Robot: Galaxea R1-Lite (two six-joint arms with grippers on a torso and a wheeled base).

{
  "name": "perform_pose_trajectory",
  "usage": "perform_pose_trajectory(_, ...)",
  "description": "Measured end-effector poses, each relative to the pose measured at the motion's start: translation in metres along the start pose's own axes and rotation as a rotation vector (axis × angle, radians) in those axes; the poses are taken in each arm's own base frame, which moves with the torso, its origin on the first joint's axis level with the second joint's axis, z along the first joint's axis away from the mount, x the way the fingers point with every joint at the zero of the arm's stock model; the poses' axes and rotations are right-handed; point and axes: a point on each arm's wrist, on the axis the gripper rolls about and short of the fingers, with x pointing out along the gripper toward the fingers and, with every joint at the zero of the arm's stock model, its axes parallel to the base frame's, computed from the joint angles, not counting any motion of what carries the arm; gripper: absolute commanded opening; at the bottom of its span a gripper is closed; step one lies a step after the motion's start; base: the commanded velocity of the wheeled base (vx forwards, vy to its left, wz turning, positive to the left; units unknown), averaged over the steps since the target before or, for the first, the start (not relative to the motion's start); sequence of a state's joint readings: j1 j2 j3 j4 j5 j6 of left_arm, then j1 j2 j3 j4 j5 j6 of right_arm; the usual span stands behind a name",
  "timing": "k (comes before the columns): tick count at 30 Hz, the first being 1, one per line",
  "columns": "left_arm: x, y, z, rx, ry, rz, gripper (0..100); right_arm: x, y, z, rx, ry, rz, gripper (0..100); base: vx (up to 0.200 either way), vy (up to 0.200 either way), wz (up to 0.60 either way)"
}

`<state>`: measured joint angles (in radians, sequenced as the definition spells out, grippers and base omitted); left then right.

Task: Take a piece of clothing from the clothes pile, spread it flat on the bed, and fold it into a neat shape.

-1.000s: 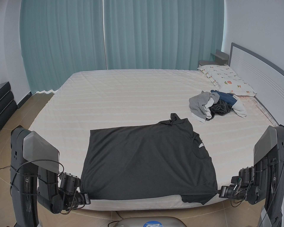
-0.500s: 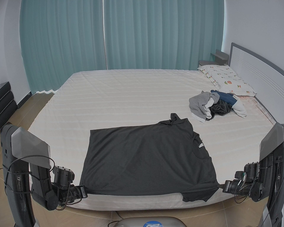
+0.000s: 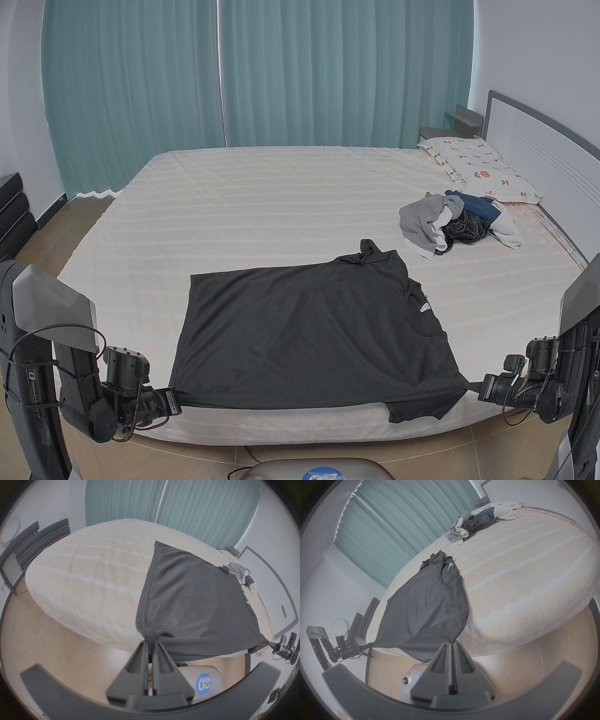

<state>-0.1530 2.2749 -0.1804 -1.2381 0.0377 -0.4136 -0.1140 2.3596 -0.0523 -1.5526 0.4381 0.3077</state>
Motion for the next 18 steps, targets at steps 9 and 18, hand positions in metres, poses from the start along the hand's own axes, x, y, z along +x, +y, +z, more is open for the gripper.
perform_pose_trajectory(9,0.0018,-0.0024,0.0018,-0.003,0.015,-0.063,0,-0.0024,-0.0025,-0.0024,0.009,0.013,0.002,0,0.0,0.0,0.0)
perform_pose_trajectory(18,0.0056,-0.0048,0.0063,-0.109,0.005,-0.083,0,0.0032,-0.0031,-0.0046,0.008,0.032,0.02,0,0.0,0.0,0.0)
